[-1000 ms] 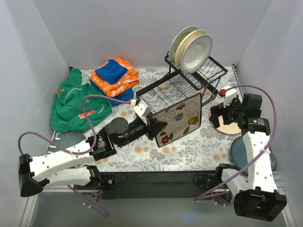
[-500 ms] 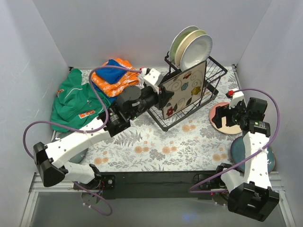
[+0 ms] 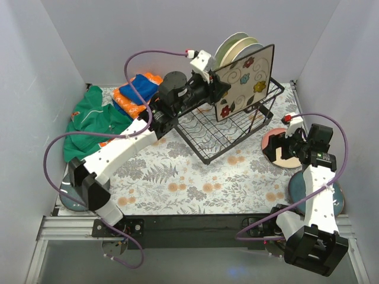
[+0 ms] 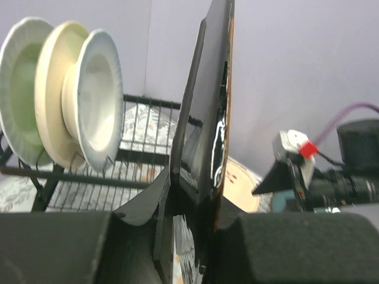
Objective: Load the plates into the dish rack
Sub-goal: Insert the plate into the dish rack
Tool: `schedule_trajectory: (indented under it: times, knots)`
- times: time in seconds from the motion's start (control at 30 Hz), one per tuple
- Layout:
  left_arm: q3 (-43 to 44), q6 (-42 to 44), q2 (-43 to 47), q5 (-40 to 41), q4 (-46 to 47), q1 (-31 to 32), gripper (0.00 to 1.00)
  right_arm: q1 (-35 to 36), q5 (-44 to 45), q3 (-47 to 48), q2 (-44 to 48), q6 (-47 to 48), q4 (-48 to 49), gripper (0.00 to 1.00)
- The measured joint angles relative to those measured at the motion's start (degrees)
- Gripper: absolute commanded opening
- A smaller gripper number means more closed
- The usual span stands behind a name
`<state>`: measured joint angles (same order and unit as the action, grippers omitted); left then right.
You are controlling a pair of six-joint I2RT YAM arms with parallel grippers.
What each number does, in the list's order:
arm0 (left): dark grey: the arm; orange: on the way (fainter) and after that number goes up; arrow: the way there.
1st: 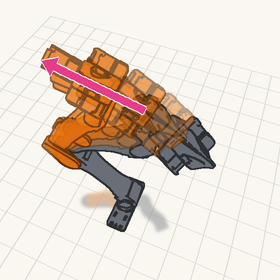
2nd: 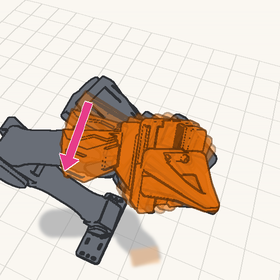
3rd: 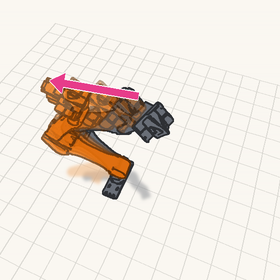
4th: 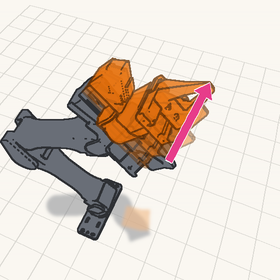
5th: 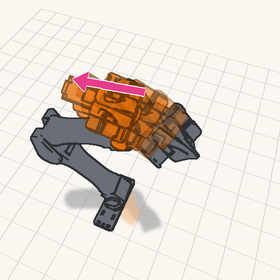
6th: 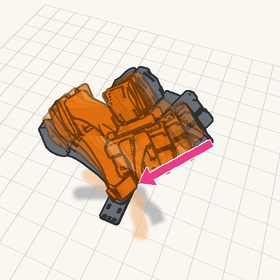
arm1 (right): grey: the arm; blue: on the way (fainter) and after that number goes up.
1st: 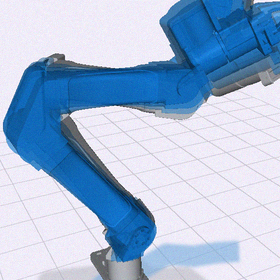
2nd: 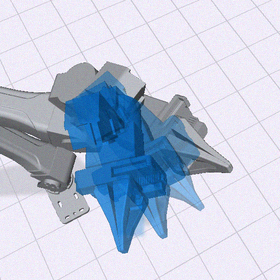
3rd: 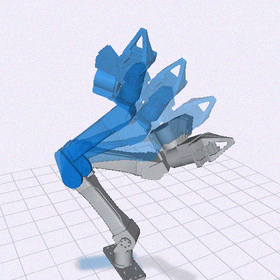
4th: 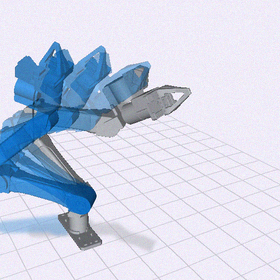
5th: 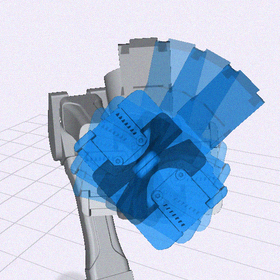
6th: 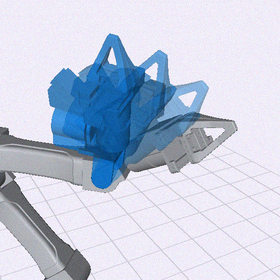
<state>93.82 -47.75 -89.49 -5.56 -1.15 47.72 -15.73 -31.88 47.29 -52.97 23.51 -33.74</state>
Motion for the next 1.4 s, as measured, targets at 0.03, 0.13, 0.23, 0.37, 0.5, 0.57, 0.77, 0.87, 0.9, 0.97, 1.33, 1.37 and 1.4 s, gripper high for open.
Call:
schedule_trajectory:
  times: [0.03,0.13,0.23,0.37,0.5,0.57,0.77,0.87,0.9,0.97,1.33,1.37,1.4]
  knots:
    - [2.3,-0.1,-2.0,-0.8,0.1,-0.9,0.00,0.0,-0.5,-0.5,0.0,0.3,0.0,0.98]
    - [8.5,-0.7,-7.9,-2.9,0.5,-3.3,0.00,0.0,-2.6,-1.6,-0.2,1.3,0.1,0.98]
    - [16.1,-0.9,-14.9,-4.8,0.6,-5.2,0.00,0.0,-4.4,-2.3,-0.3,2.4,0.2,0.98]
    - [26.2,-1.0,-23.7,-6.4,0.9,-6.7,0.00,0.0,-6.7,-3.2,-1.0,3.7,1.0,0.99]
    - [34.9,-1.0,-31.5,-8.0,1.2,-7.2,0.00,-0.2,-8.5,-5.2,-1.2,4.4,1.3,0.98]
    - [36.5,-0.9,-33.7,-8.7,1.6,-7.2,0.00,-0.3,-9.1,-6.0,-1.5,4.8,1.3,0.98]
    - [37.5,0.3,-36.0,-9.9,2.4,-7.1,0.00,-0.7,-10.8,-6.0,-3.1,5.4,2.4,0.98]
    - [38.6,1.2,-36.3,-10.1,2.7,-7.0,0.00,-0.8,-11.2,-6.0,-3.9,5.4,2.5,0.98]
    - [39.0,1.5,-36.3,-10.1,3.3,-7.0,0.00,-0.8,-11.3,-6.0,-4.1,5.5,2.5,0.98]
    - [39.5,1.9,-36.3,-10.0,4.2,-7.1,0.00,-0.8,-11.5,-6.0,-4.2,5.6,2.6,0.98]
    - [41.5,4.0,-37.2,-8.8,8.2,-7.4,0.00,-1.2,-11.9,-6.0,-4.5,6.3,2.7,0.98]
    - [41.8,4.2,-37.8,-8.7,8.8,-7.4,0.00,-1.2,-11.9,-6.0,-4.5,6.4,2.7,0.98]
    - [41.9,4.4,-38.4,-8.6,9.4,-7.4,0.00,-1.3,-11.9,-6.0,-4.5,6.4,2.7,0.98]
